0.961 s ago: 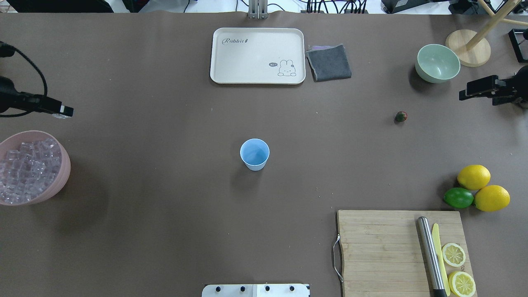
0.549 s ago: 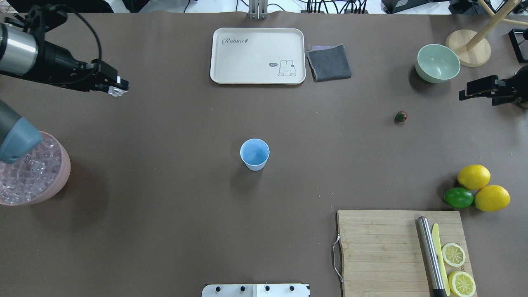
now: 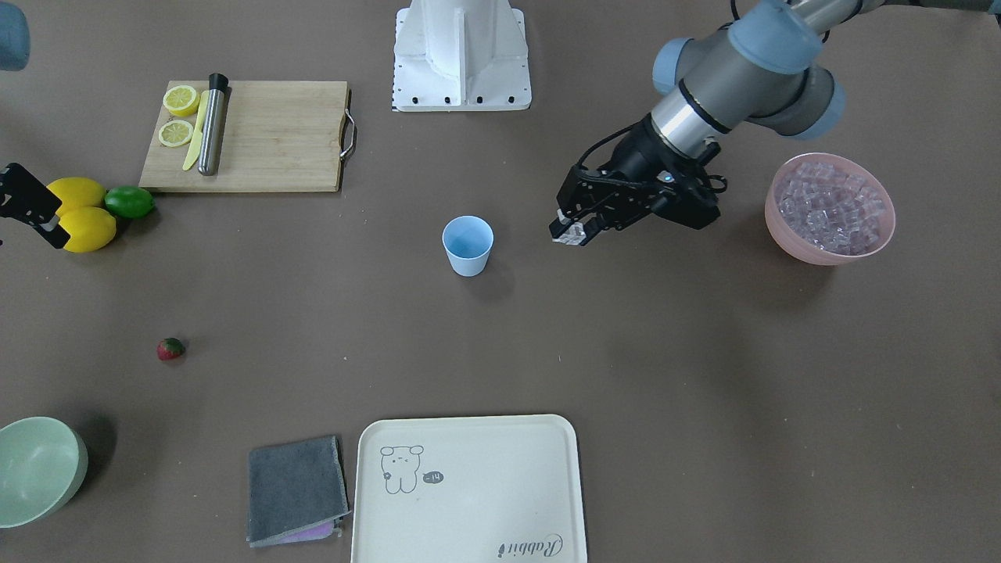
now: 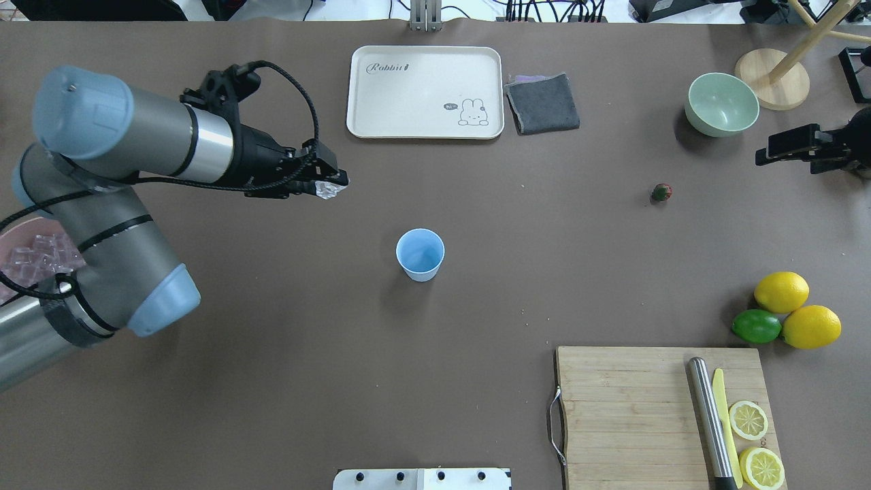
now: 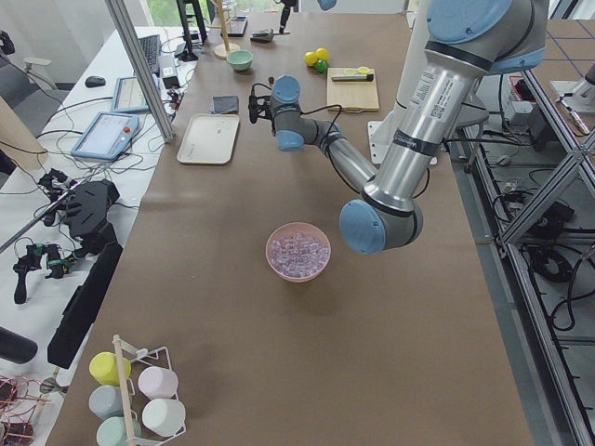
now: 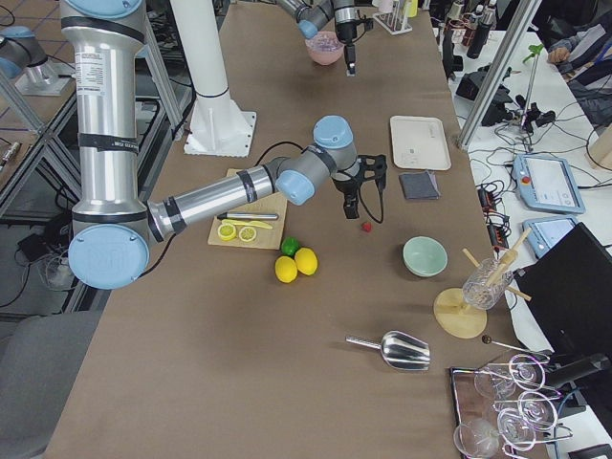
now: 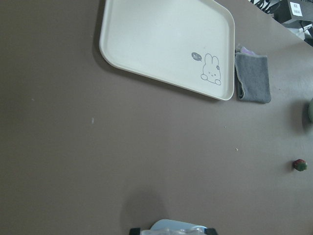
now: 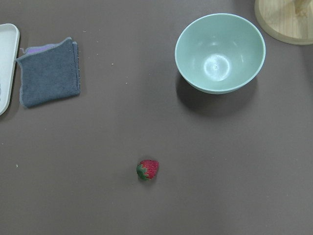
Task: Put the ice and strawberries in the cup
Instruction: 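Open the left gripper above the blue cup to drop the ice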
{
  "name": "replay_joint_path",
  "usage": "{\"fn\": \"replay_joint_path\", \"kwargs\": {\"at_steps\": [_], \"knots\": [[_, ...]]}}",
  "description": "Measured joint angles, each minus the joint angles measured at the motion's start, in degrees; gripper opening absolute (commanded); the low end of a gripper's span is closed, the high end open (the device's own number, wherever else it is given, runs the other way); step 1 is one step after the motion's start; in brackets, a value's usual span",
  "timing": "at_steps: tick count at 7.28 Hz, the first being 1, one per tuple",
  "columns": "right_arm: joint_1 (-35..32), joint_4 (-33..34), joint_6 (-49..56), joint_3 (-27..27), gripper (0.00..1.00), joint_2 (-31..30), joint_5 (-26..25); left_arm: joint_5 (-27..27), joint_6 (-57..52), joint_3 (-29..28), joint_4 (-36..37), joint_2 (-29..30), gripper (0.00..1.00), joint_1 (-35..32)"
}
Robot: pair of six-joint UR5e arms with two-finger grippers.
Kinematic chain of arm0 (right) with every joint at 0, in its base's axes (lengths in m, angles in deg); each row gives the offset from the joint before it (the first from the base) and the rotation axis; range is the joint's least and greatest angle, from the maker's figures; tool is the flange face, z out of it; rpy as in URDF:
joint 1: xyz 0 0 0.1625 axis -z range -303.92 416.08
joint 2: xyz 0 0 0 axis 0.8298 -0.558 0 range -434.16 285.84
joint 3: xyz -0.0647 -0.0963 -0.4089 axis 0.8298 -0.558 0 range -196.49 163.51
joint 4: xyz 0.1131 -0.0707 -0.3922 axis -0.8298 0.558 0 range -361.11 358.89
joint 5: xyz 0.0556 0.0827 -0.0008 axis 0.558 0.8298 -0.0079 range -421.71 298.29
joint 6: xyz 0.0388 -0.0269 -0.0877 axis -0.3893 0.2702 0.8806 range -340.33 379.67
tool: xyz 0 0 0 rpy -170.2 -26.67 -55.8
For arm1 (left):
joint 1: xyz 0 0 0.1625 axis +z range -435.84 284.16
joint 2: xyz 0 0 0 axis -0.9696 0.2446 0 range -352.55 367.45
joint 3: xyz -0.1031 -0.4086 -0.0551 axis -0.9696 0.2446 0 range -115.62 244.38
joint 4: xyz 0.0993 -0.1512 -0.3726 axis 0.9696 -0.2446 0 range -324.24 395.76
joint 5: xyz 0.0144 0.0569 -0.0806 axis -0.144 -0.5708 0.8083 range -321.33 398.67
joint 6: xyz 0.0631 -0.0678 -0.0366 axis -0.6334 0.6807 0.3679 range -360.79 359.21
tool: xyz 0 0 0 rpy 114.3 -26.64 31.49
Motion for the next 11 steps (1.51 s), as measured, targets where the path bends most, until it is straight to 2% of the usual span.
{"fn": "replay_joint_path", "kwargs": {"at_steps": [3, 6, 7, 8, 9, 10, 11], "knots": [[0.0, 0.0, 0.0, 0.0, 1.0, 0.3, -0.3, -7.6, 4.7, -2.1, -0.1, 3.8, 0.0, 7.9], [0.3, -0.1, 0.2, -0.1, 1.0, 0.5, -1.1, -11.5, 5.3, -5.7, -0.5, 6.2, 0.0, 10.6], [0.5, -0.1, 0.2, -0.1, 1.0, 0.5, -1.3, -11.8, 5.4, -6.6, -0.6, 6.7, 0.17, 10.7], [0.8, -0.1, 0.3, -0.2, 1.0, 0.6, -1.6, -11.8, 5.3, -7.0, -0.6, 6.9, 0.68, 10.7], [1.0, -0.1, 0.3, -0.2, 1.0, 0.7, -2.0, -11.8, 5.2, -7.2, -0.7, 7.0, 0.75, 10.7], [1.1, -0.1, 0.3, -0.3, 1.0, 0.7, -2.2, -11.8, 5.1, -7.3, -0.7, 7.0, 0.97, 10.7], [1.3, -0.1, 0.3, -0.3, 1.0, 0.7, -2.2, -11.8, 5.1, -7.3, -0.7, 6.9, 0.98, 10.7]]}}
